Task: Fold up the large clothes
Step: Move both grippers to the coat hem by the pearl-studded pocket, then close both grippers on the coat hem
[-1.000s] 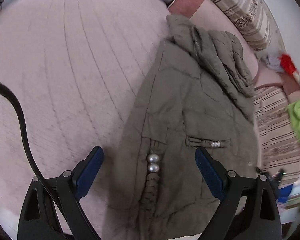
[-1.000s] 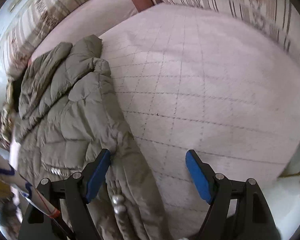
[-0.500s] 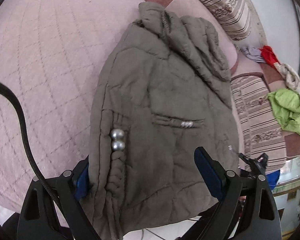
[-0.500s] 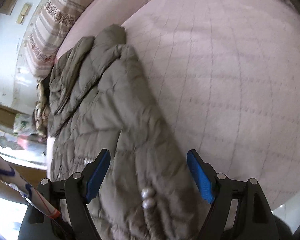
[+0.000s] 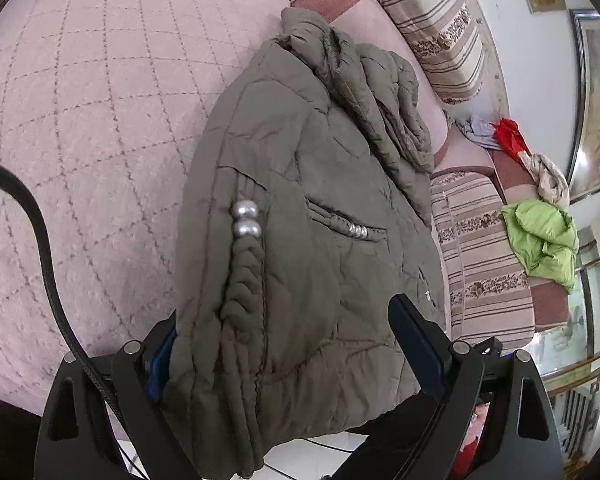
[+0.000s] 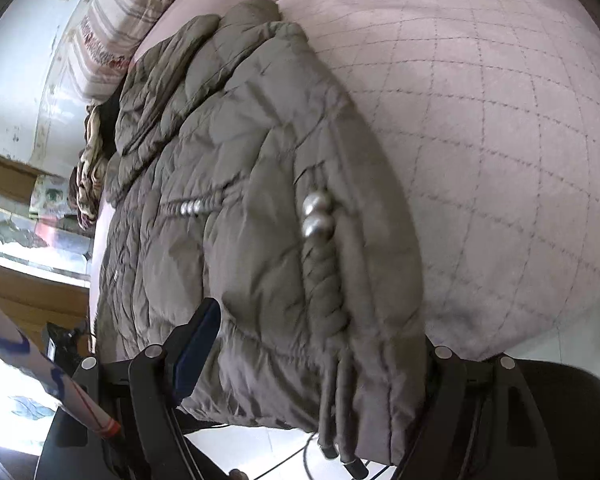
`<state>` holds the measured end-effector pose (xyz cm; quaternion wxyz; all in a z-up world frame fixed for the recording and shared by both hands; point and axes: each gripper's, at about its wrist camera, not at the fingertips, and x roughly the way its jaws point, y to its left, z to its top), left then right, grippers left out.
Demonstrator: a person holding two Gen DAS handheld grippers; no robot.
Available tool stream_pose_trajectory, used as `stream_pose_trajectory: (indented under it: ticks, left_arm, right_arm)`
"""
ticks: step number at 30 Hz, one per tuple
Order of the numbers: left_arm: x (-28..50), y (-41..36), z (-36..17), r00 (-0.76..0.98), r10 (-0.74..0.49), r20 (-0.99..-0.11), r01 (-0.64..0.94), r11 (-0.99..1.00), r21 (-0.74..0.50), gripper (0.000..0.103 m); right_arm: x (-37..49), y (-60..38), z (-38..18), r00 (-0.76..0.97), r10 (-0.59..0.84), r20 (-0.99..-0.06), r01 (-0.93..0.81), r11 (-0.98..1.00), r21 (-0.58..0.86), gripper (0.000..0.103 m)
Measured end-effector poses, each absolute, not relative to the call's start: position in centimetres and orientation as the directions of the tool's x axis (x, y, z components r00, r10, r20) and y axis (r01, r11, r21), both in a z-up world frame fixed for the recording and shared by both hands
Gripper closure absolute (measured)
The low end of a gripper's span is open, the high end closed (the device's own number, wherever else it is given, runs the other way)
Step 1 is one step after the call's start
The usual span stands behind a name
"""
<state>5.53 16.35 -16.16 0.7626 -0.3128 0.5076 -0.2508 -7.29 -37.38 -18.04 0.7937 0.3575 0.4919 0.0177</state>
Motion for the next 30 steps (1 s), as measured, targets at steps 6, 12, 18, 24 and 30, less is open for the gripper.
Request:
stream_pose_trajectory:
  ticks: [6,12,18,24,30]
  left_arm:
    - [5.5,15.6,-16.4,0.361,-0.708,-0.607,0.092,0.675,-0.732,0.012]
    - [5.2,14.7,-16.2,0.372,-0.665,-0.648,0.110,0.724,-0.681,0.012]
    - [4.6,12.4,-15.7,0.396,-0.563,-0.725,0.145,0.818,-0.556,0.012]
    - [4.8,11.3,-14.9,0.393,-0.359,-0.847,0.011,0.923,-0.386,0.052]
    - [3.9,11.0,-11.0,0.455,-0.298,-0.839,-0.023,0.938,-0.346,0.082]
  right_arm:
    - [-8.4,-37.6,-18.8,0.604,0.464,-0.648,0.296,0.624,0.723,0.019]
    - [-8.4,-37.5,-19.3,0.611,0.462,-0.643,0.306,0.611,0.730,0.019]
    - [-8.7,-34.6,-18.9,0.599,0.393,-0.698,0.289,0.707,0.646,0.019]
    - [-9.1,-35.2,-19.1,0.592,0.378,-0.711,0.338,0.685,0.646,0.054]
    - [-8.9,-36.1,-17.7,0.610,0.422,-0.671,0.327,0.638,0.698,0.076]
